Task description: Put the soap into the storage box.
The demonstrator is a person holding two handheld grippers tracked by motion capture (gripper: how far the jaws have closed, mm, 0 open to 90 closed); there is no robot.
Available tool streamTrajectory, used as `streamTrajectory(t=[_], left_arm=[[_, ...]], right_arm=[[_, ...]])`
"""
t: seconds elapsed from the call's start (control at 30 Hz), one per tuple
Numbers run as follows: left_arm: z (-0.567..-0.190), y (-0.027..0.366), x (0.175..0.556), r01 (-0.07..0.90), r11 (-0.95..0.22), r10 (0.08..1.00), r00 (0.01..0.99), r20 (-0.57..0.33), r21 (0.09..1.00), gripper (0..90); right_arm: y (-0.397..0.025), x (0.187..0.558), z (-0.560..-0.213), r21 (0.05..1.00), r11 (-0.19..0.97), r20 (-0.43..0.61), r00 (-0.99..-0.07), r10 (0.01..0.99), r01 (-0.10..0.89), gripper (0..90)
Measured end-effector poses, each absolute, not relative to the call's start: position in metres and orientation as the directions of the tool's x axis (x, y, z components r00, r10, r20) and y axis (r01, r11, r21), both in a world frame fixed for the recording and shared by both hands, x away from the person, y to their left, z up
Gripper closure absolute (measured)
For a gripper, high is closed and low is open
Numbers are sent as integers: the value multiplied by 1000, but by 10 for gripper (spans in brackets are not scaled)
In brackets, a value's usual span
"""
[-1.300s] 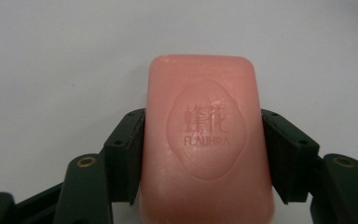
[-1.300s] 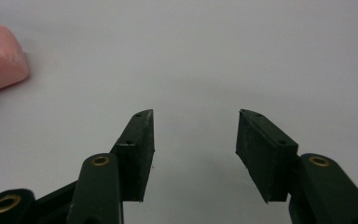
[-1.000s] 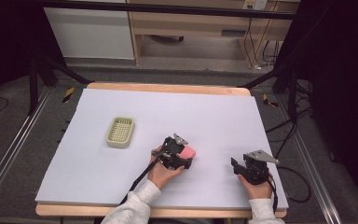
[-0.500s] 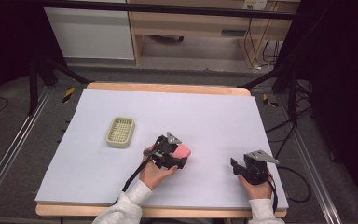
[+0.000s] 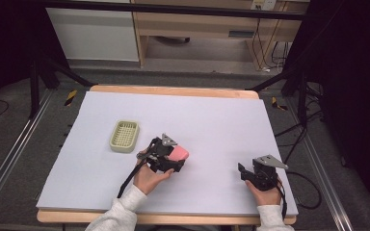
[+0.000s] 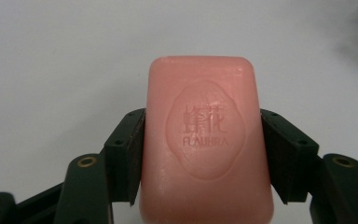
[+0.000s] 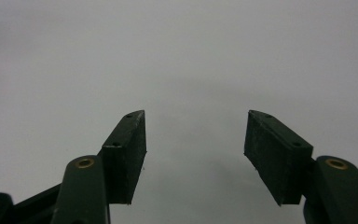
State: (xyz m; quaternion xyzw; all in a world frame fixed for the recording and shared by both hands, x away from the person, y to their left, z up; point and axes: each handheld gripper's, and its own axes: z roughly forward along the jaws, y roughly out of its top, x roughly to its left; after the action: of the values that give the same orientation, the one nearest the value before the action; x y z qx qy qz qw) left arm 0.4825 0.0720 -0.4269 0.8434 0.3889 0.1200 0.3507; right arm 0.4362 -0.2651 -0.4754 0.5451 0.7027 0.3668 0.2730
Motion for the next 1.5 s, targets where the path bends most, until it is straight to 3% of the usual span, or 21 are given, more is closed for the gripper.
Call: streamTrajectory(t=[1.5], left_arm=[[-403, 170, 489, 616, -308, 832, 544, -109, 725, 374]], right_arm=[[-263, 435, -476, 812, 153, 0, -263, 965, 563, 383]])
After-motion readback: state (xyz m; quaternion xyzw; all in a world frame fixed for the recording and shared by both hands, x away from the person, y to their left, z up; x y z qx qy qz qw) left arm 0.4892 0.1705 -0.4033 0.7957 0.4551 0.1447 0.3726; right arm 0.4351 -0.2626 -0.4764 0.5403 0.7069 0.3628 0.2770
